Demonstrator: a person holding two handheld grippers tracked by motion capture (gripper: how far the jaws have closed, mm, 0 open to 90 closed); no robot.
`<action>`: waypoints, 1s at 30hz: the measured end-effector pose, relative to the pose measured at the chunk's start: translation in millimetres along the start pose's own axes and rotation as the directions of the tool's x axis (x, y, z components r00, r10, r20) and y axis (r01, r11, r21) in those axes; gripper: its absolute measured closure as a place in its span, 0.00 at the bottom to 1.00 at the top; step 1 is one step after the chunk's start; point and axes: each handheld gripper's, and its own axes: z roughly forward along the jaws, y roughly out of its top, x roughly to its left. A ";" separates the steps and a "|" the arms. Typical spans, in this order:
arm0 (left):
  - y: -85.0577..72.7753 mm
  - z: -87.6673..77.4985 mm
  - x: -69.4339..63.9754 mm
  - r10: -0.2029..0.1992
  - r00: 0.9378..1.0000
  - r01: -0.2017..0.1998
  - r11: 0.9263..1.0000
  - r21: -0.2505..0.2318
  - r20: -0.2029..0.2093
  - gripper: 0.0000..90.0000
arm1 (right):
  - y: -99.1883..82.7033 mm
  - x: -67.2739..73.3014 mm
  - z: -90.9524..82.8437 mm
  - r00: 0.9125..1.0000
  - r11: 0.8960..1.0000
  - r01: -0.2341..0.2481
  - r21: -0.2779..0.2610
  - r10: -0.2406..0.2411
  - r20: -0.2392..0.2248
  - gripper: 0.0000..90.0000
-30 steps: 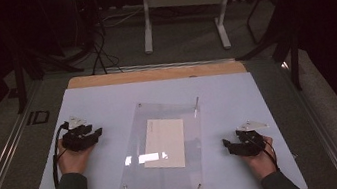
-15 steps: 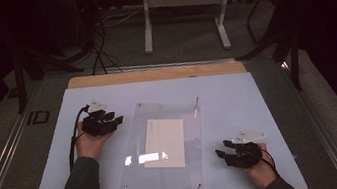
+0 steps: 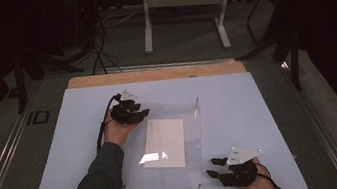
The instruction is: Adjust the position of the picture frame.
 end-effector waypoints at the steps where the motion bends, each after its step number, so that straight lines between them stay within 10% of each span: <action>1: 0.0 0.0 0.0 0.000 1.000 0.000 1.000 0.000 0.000 0.58 | 0.0 0.0 0.0 1.000 1.000 0.000 0.000 0.000 0.000 0.59; 13: 19.1 17.9 -15.7 0.023 0.999 -0.023 1.000 0.004 0.029 0.58 | 3.8 27.1 2.4 0.971 0.988 0.148 -0.049 -0.155 -0.182 0.44; 30: 43.6 64.0 -45.4 0.059 0.992 -0.058 0.998 -0.008 0.113 0.69 | 5.6 40.6 18.6 0.962 0.983 0.170 -0.063 -0.180 -0.205 0.89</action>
